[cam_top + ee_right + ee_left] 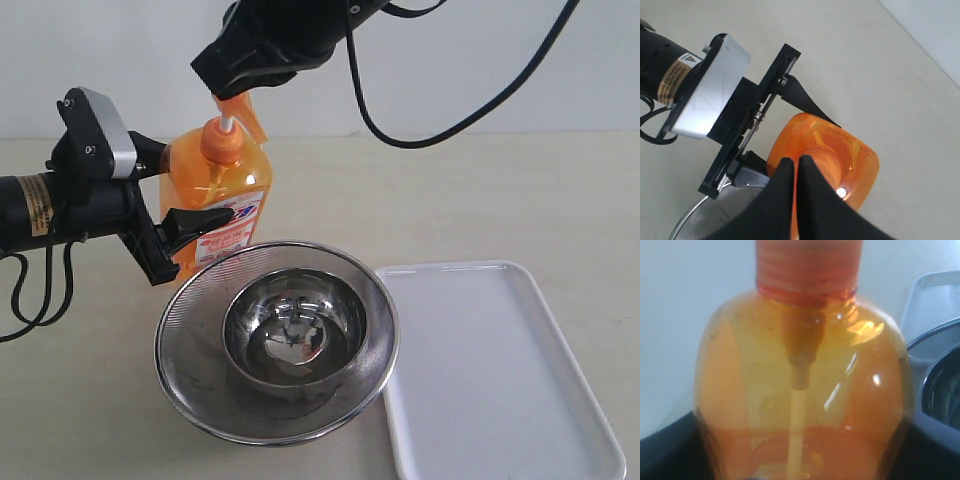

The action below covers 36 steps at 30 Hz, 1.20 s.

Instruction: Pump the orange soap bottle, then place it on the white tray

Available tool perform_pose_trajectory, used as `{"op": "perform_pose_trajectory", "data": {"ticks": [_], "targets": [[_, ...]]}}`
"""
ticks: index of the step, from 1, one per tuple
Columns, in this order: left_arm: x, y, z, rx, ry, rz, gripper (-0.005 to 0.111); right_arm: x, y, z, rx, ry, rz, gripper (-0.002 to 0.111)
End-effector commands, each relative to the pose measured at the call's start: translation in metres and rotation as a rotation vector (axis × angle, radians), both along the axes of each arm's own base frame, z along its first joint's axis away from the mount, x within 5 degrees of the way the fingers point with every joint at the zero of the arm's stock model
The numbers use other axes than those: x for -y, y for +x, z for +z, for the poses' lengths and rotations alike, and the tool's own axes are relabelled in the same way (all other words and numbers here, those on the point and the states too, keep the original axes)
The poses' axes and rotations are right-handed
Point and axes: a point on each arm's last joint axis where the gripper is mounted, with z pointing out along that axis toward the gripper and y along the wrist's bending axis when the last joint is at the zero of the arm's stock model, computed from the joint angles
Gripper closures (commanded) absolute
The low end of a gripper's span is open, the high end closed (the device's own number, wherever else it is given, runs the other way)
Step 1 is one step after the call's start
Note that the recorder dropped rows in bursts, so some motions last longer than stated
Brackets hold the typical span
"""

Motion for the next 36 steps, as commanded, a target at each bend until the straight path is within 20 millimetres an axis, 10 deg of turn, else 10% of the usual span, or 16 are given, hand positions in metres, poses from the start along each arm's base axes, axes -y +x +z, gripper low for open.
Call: {"op": "perform_pose_trajectory", "data": {"ticks": [1, 10, 17, 21, 25, 36], "targets": [[0.005, -0.002, 0.008, 0.026, -0.049, -0.035, 0.102, -0.001, 0.003, -0.026, -0.060, -0.106, 0.031, 0.108], [0.005, -0.002, 0.008, 0.026, -0.050, -0.033, 0.102, 0.003, 0.005, -0.008, 0.067, -0.057, 0.006, 0.108], [0.005, -0.002, 0.008, 0.025, -0.049, -0.032, 0.102, 0.045, -0.019, 0.087, 0.515, 0.060, -0.161, 0.108], [0.005, -0.002, 0.009, 0.025, -0.051, -0.032, 0.102, 0.105, -0.051, 0.126, 0.572, -0.097, -0.434, 0.108], [0.005, -0.002, 0.009, 0.026, -0.057, -0.027, 0.102, 0.166, -0.072, 0.124, 0.410, -0.404, -0.863, 0.108], [0.004, 0.000, 0.010, 0.020, -0.075, -0.007, 0.102, 0.248, -0.185, 0.101, 0.355, -0.080, -1.017, 0.108]]}}
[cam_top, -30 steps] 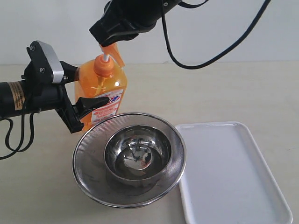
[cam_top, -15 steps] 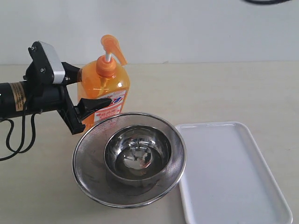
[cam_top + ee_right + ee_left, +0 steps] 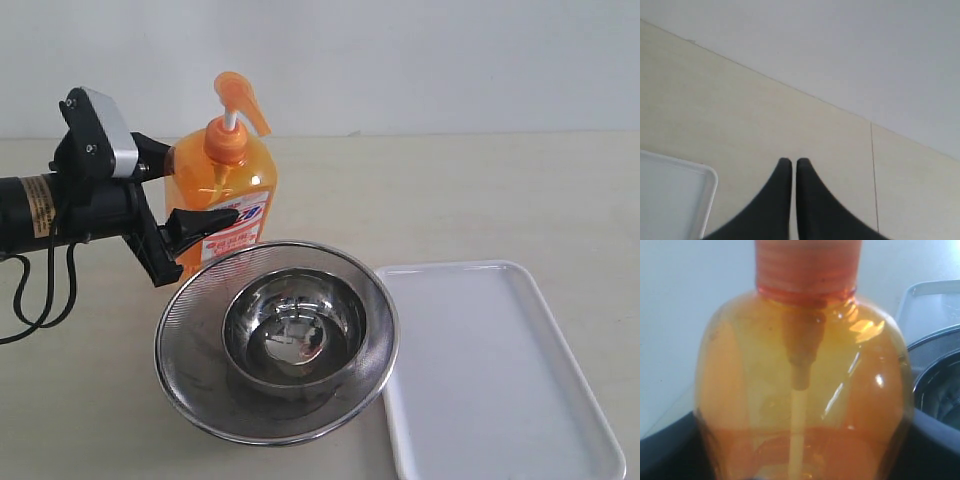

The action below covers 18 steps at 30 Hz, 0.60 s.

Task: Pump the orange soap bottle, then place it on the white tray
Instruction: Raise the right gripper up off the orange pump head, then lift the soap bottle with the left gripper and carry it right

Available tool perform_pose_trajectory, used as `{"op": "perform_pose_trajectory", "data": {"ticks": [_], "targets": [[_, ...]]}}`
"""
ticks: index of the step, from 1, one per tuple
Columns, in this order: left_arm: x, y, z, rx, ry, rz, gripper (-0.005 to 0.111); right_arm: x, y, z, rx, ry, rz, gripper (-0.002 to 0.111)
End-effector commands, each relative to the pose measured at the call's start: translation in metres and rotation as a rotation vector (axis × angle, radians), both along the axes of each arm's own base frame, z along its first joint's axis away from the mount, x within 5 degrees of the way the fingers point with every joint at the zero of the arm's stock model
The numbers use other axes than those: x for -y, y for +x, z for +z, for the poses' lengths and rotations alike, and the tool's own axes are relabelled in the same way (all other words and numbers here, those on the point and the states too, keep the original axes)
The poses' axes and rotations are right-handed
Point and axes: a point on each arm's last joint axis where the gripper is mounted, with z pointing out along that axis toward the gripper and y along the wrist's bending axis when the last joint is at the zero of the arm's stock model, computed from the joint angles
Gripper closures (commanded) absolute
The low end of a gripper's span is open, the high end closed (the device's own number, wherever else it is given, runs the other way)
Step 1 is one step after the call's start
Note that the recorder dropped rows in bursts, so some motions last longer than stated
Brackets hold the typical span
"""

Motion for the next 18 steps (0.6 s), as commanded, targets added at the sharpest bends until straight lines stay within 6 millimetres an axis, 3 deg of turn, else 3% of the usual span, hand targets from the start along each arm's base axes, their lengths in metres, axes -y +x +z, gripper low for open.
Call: {"op": "perform_pose_trajectory", "data": {"ticks": [1, 6, 11, 15, 18], "targets": [[0.003, 0.000, 0.009, 0.031, -0.055, 0.001, 0.102, 0.036, -0.055, -0.022, 0.108, 0.216, 0.007, 0.108], [0.002, 0.001, 0.009, 0.030, -0.061, 0.009, 0.102, 0.036, -0.081, -0.059, 0.207, 0.384, 0.196, 0.108], [-0.005, 0.010, 0.016, 0.023, -0.161, 0.153, 0.102, 0.024, -0.077, -0.109, 0.224, 0.376, 0.296, 0.108], [-0.013, 0.027, 0.050, 0.166, -0.179, 0.279, 0.102, 0.015, -0.072, -0.135, 0.204, 0.387, 0.334, 0.108], [-0.012, 0.034, 0.101, 0.259, -0.252, 0.276, 0.102, 0.016, -0.071, -0.135, 0.203, 0.391, 0.325, 0.108]]}}
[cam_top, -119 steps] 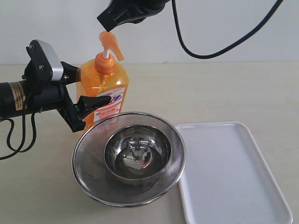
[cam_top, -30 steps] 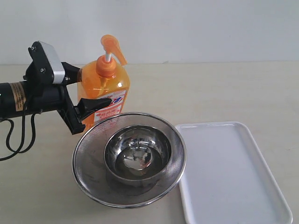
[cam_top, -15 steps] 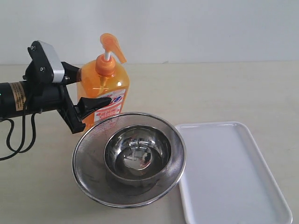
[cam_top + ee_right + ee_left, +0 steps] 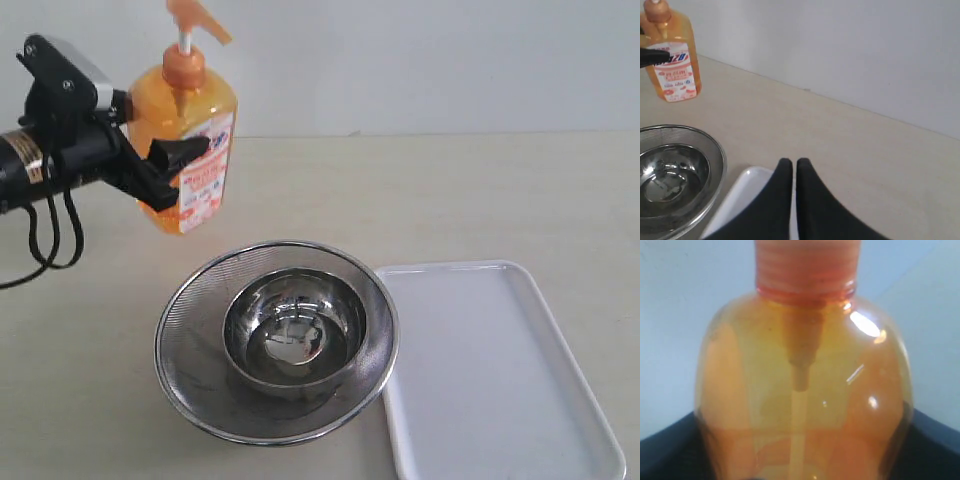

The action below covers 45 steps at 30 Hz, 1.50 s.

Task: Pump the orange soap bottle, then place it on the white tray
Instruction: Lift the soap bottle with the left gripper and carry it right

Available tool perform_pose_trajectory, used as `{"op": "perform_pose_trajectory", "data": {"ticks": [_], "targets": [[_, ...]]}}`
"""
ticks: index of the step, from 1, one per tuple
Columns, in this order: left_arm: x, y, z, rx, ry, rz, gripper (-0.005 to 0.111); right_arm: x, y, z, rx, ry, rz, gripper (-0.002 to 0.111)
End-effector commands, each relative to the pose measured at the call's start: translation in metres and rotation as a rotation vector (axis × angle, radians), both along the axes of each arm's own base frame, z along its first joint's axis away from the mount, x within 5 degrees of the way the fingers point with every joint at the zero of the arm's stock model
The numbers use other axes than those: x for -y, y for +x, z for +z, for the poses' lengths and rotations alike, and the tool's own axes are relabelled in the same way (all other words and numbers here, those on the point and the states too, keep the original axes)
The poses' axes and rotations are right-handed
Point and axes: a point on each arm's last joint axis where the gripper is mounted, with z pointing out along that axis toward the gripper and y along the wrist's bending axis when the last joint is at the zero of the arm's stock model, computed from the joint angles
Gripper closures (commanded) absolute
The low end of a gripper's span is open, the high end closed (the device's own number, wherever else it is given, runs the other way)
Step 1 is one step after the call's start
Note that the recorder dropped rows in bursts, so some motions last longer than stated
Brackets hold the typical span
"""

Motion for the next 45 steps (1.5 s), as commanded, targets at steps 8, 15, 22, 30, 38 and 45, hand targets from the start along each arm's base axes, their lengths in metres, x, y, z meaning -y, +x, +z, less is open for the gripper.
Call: {"op": "perform_pose_trajectory", "data": {"ticks": [8, 15, 22, 30, 38, 45], "targets": [[0.100, -0.023, 0.141, 0.120, -0.333, -0.448, 0.102, 0.006, 0.003, 0.003, 0.072, -0.040, -0.060, 0.108], [0.202, -0.064, 0.098, -0.075, -0.229, -0.512, 0.102, 0.041, -0.003, 0.005, 0.017, -0.004, -0.395, 0.108], [0.271, -0.108, 0.053, -0.094, -0.196, -0.417, 0.102, 0.046, -0.008, 0.005, 0.015, 0.011, -0.415, 0.108], [0.290, -0.136, 0.038, -0.003, -0.238, -0.135, 0.102, 0.048, -0.008, 0.003, -0.004, 0.001, -0.436, 0.108], [0.298, -0.137, 0.000, -0.091, -0.231, -0.057, 0.102, 0.049, -0.009, 0.003, -0.002, -0.042, -0.430, 0.108], [0.299, -0.138, -0.004, -0.130, -0.256, -0.054, 0.102, 0.049, -0.009, 0.003, 0.004, -0.075, -0.420, 0.108]]}}
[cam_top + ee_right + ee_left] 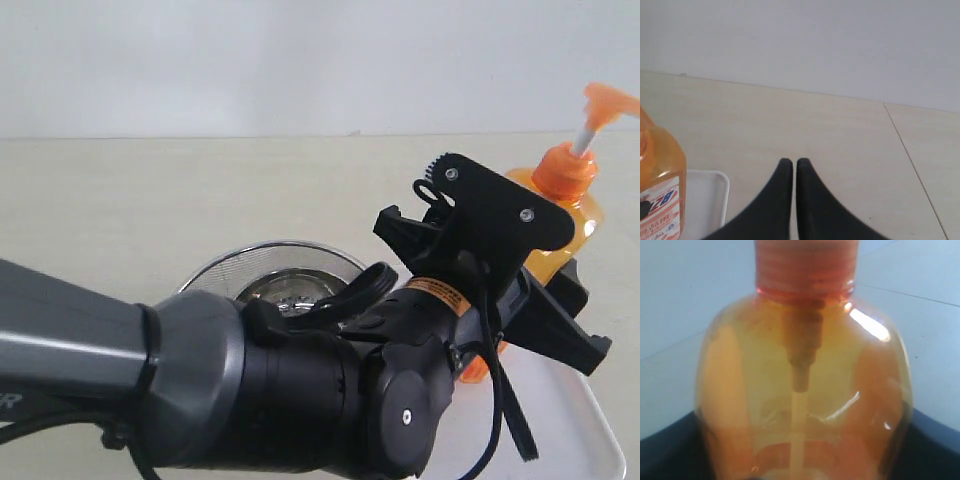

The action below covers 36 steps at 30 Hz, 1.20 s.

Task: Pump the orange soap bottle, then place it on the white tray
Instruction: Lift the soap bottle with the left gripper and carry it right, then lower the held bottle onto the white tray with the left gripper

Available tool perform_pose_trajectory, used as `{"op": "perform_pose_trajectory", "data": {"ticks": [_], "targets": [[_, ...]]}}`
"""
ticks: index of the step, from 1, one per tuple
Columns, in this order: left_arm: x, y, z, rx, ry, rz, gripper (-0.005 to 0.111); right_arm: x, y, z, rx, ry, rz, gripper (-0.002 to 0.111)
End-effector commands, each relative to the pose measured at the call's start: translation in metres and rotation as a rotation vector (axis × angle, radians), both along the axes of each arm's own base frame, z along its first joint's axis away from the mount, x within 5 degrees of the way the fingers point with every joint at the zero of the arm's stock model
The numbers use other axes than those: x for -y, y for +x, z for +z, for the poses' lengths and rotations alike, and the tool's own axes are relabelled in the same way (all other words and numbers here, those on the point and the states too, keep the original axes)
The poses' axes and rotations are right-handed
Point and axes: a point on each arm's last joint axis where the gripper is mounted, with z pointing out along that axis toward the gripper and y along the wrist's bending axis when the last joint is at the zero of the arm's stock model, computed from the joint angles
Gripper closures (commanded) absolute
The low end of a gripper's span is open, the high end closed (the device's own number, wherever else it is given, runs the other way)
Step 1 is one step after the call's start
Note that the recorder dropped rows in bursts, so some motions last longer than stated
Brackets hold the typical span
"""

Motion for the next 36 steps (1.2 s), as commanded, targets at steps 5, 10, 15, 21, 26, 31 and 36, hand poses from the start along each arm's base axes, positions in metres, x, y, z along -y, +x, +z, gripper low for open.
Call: {"op": "perform_pose_trajectory", "data": {"ticks": [5, 10, 15, 21, 26, 31, 36], "targets": [[0.002, 0.000, 0.019, 0.056, -0.084, 0.023, 0.102, 0.001, -0.002, 0.001, -0.003, -0.010, 0.007, 0.108], [0.004, -0.002, 0.014, 0.007, -0.057, -0.010, 0.102, 0.000, -0.002, 0.000, -0.013, -0.023, 0.019, 0.108], [0.005, -0.004, 0.011, -0.024, -0.037, -0.033, 0.090, 0.000, -0.002, 0.000, -0.013, -0.023, 0.019, 0.108], [0.005, -0.005, 0.009, -0.039, -0.028, -0.044, 0.046, 0.000, -0.002, 0.000, -0.013, -0.023, 0.019, 0.108], [0.005, -0.005, 0.009, -0.039, -0.028, -0.044, 0.017, 0.000, -0.002, 0.000, -0.013, -0.023, 0.019, 0.108], [0.005, -0.005, 0.009, -0.003, 0.013, -0.058, 0.008, 0.000, -0.002, 0.000, -0.011, -0.023, 0.021, 0.108], [0.003, -0.007, 0.023, 0.010, 0.001, -0.072, 0.008, 0.000, -0.002, 0.000, -0.013, -0.023, 0.019, 0.108]]}}
